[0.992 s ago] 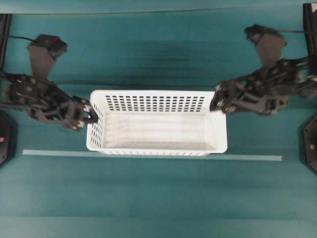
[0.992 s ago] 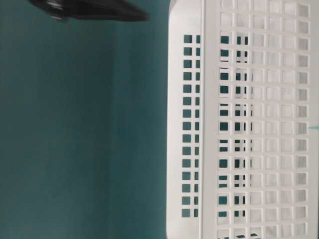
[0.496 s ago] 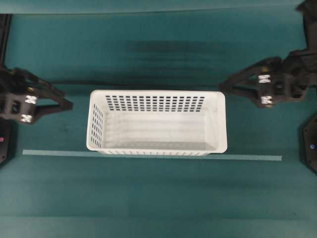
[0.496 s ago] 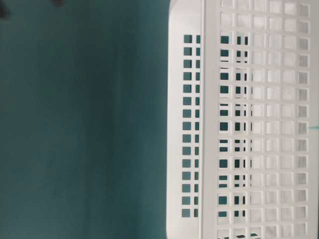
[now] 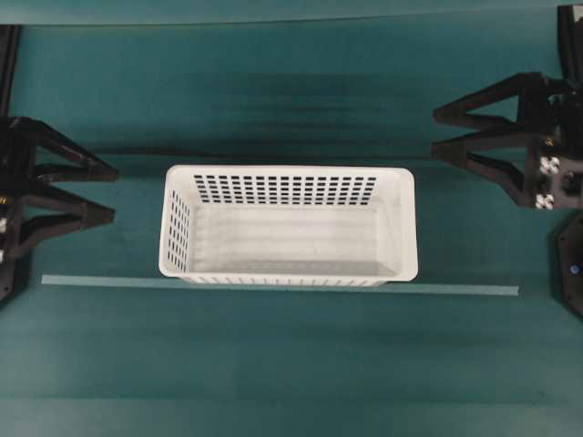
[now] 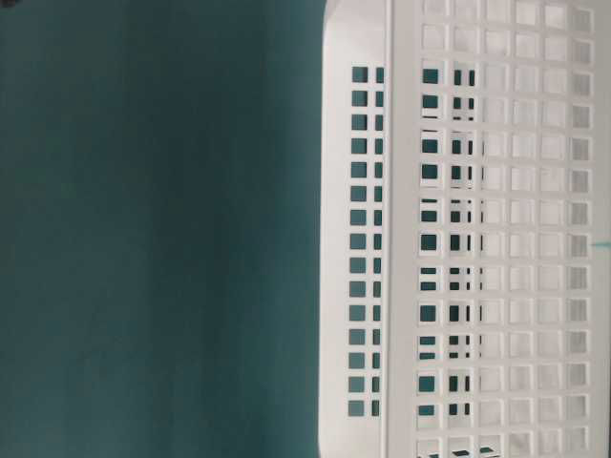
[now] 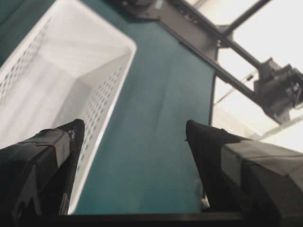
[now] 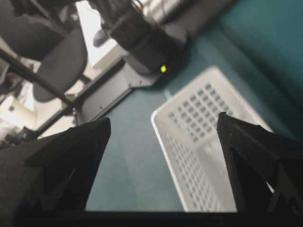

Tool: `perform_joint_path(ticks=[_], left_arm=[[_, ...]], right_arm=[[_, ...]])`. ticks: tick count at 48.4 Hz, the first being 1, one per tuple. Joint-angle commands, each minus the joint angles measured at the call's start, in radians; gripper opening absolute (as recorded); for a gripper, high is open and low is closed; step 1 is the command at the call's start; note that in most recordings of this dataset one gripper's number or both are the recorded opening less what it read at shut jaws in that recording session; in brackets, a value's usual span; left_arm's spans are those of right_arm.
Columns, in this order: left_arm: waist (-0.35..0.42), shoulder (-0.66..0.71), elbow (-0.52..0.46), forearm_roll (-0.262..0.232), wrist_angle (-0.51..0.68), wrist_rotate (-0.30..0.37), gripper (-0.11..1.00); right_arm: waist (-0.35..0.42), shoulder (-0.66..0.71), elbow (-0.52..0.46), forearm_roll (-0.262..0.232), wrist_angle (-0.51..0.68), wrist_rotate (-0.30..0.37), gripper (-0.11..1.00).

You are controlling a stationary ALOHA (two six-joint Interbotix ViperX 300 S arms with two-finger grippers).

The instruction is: Lift the white basket with both hands.

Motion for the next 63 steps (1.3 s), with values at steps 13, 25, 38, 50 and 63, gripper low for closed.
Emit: perform_joint_path(ticks=[13, 25, 38, 50, 63], left_arm=[[-0.006, -0.060, -0.020, 0.003, -0.063, 0.192, 0.88], [-0.006, -0.175, -0.029, 0.003, -0.063, 0.258, 0.88], [-0.009, -0.210, -0.023, 0.003, -0.058, 0.261, 0.88], [-0.009, -0.206, -0.018, 0.003, -0.058, 0.261, 0.88], [-0.009, -0.206, -0.018, 0.003, -0.057, 0.261, 0.88]], right_arm=[[0.058, -0.063, 0.000, -0.041, -0.083, -0.242, 0.95], [0.060, -0.149, 0.008, -0.041, -0.055, -0.265, 0.95], [0.060, -0.198, 0.038, -0.041, -0.040, -0.264, 0.95], [0.058, -0.199, 0.051, -0.041, -0.040, -0.264, 0.95], [0.049, -0.199, 0.055, -0.041, -0.041, -0.264, 0.95]])
